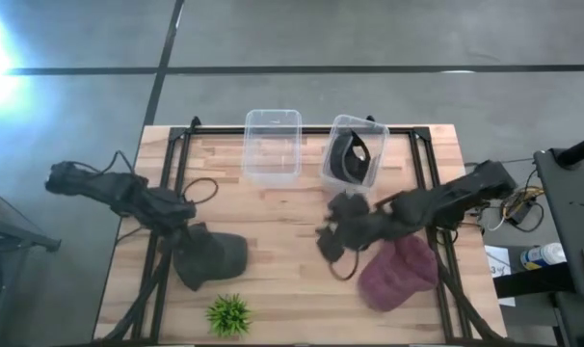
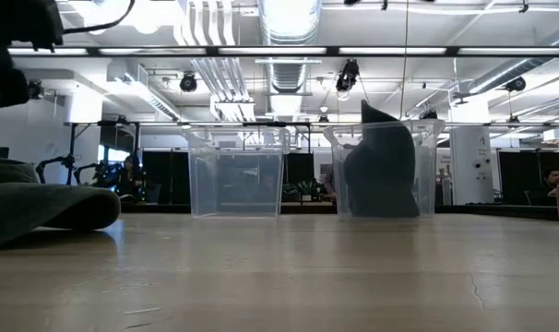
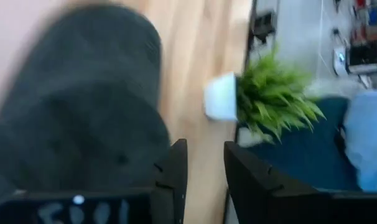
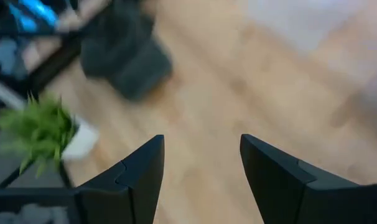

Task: Pick & Place hat
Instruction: Put the black cap into the right transparent bin

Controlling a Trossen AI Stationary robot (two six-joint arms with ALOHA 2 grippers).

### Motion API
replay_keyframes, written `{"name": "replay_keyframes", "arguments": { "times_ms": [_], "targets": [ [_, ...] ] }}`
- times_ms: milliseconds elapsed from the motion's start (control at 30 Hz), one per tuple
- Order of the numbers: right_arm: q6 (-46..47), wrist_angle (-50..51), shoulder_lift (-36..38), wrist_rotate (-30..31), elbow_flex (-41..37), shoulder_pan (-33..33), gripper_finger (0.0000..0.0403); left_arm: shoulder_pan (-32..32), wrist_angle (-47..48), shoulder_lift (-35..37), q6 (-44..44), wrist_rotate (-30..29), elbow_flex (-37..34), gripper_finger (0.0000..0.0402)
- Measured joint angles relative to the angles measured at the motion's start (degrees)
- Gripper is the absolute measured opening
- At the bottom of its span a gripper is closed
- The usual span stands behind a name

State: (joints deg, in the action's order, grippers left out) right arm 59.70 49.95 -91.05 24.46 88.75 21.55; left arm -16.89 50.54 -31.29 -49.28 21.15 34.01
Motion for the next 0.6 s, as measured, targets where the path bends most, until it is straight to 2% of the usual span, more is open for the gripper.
{"name": "replay_keyframes", "arguments": {
  "times_ms": [67, 167, 267, 333, 467, 600],
  "targets": [
    [4.0, -0.1, -3.5, -3.1, 0.0, 0.1, 0.0205, -2.2, -1.6, -1.8, -3.3, 2.4, -1.4, 0.0090],
    [9.6, -1.0, -8.6, -4.7, -0.1, 0.1, 0.0205, -4.9, -1.5, -5.1, -9.0, 5.4, -5.0, 0.0085],
    [13.8, -6.9, -13.5, -8.8, -0.1, -0.9, 0.0205, -7.5, -3.7, -8.0, -13.6, 5.9, -9.2, 0.0084],
    [16.2, -12.6, -16.8, -11.9, -0.1, -1.6, 0.0205, -8.9, -8.5, -9.5, -15.5, 4.7, -11.4, 0.0084],
    [19.0, -22.2, -23.2, -12.9, -0.1, -3.4, 0.0205, -10.6, -19.9, -11.6, -17.6, -1.9, -14.5, 0.0084],
    [19.6, -30.2, -28.7, -14.3, -0.1, -5.7, 0.0205, -10.7, -23.5, -13.8, -17.5, -7.6, -15.7, 0.0084]
  ]
}}
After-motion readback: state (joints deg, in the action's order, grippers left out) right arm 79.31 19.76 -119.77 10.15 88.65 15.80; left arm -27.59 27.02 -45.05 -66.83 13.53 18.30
